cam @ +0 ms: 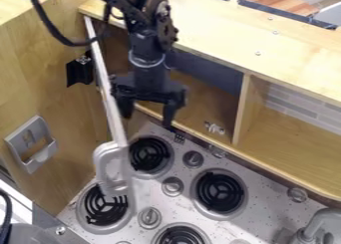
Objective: Open microwave
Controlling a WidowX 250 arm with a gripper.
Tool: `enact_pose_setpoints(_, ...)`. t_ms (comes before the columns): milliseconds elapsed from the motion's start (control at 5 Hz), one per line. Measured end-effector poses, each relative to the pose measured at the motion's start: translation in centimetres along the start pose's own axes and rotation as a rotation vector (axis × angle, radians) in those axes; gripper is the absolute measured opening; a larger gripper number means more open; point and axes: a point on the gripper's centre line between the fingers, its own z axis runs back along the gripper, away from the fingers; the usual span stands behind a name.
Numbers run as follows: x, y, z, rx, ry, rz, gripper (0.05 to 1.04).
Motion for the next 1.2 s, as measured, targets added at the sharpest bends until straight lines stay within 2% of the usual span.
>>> enact_pose_setpoints(600, 0.1, 4.0, -0.3, 0.037, 0.009, 0.12, 0.999)
enact_pose_setpoints(1200, 0.7, 6.1, -0.5, 0.064, 0.005, 0.158, 0.999)
